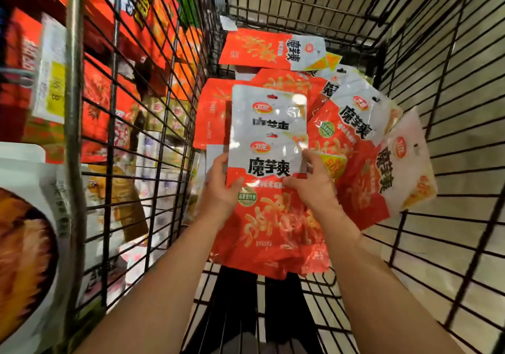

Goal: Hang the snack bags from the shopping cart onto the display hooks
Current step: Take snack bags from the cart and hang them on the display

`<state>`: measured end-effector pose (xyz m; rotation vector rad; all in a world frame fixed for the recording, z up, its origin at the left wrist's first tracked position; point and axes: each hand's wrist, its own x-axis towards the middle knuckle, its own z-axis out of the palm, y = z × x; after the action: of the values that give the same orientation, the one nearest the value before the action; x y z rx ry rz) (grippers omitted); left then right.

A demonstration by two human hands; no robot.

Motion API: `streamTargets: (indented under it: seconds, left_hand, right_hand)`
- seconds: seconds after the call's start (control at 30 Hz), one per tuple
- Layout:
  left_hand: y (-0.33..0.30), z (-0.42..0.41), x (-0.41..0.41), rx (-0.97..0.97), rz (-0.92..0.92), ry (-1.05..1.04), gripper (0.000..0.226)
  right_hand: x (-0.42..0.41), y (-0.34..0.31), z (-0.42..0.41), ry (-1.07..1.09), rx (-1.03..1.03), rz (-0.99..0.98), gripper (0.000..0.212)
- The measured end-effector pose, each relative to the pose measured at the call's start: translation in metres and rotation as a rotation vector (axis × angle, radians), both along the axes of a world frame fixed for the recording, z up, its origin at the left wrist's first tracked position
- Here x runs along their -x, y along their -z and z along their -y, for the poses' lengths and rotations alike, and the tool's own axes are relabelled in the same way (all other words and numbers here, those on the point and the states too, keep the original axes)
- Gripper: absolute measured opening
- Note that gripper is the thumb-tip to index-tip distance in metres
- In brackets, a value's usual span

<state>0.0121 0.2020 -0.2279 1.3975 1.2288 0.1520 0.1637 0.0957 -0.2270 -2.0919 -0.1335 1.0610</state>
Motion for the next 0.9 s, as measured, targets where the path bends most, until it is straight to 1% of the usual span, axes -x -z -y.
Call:
streamTargets:
  seconds: [0.07,0.1,0.13,0.17,0.2,0.27,0.3,0.4,0.47,0.5,0.57,0.7,0.8,0.87,0.9]
  left_hand:
    - [-0.009,0.001,-0.004,0.011,0.024,0.048,0.042]
    - [-0.016,0.001,-0.008,0.032,0.045,0.066,0.042]
    - [-0.021,0.001,-0.01,0.049,0.067,0.094,0.044]
    - [-0.025,0.0,-0.012,0.068,0.092,0.119,0.045]
    - [-0.03,-0.002,-0.013,0.07,0.102,0.132,0.046]
    - [-0.045,-0.007,-0.015,0.06,0.156,0.123,0.042]
    - [-0.053,-0.01,-0.016,0.059,0.198,0.108,0.038]
    - [-0.076,-0.016,-0.02,0.012,0.298,0.046,0.03]
    - [-0.08,-0.019,-0.02,-0.024,0.334,-0.002,0.029]
    - [-0.08,-0.02,-0.02,-0.035,0.343,-0.036,0.033]
    - [-0.072,-0.021,-0.019,-0.04,0.306,-0.072,0.043]
    - [-0.045,-0.021,-0.012,-0.039,0.124,-0.02,0.042]
    - [-0.042,-0.021,-0.013,0.042,0.112,-0.061,0.045]
    - [-0.04,-0.024,-0.014,0.017,0.079,-0.059,0.041]
    - [-0.04,-0.027,-0.014,-0.009,0.064,-0.063,0.034]
  right_hand:
    - [0.001,-0.003,0.006,0.12,-0.044,-0.059,0.092]
    - [-0.001,-0.005,0.01,0.176,-0.066,-0.086,0.095]
    - [-0.004,-0.009,0.014,0.226,-0.09,-0.128,0.097]
    - [-0.007,-0.015,0.017,0.264,-0.133,-0.181,0.095]
    - [-0.01,-0.021,0.02,0.296,-0.188,-0.244,0.084]
    - [-0.014,-0.038,0.021,0.334,-0.312,-0.337,0.049]
    - [-0.017,-0.046,0.019,0.347,-0.348,-0.322,0.042]
    - [-0.024,-0.073,0.009,0.386,-0.467,-0.145,0.045]
    - [-0.026,-0.087,0.002,0.375,-0.518,-0.066,0.046]
    - [-0.025,-0.089,0.001,0.344,-0.512,-0.044,0.044]
    - [-0.017,-0.086,0.003,0.239,-0.462,-0.015,0.04]
    - [-0.005,-0.062,0.003,0.103,-0.335,0.011,0.04]
    - [-0.005,-0.048,-0.005,0.076,-0.288,-0.033,0.04]
    - [-0.008,-0.04,-0.01,0.092,-0.248,-0.06,0.041]
    - [-0.01,-0.04,-0.012,0.099,-0.229,-0.049,0.043]
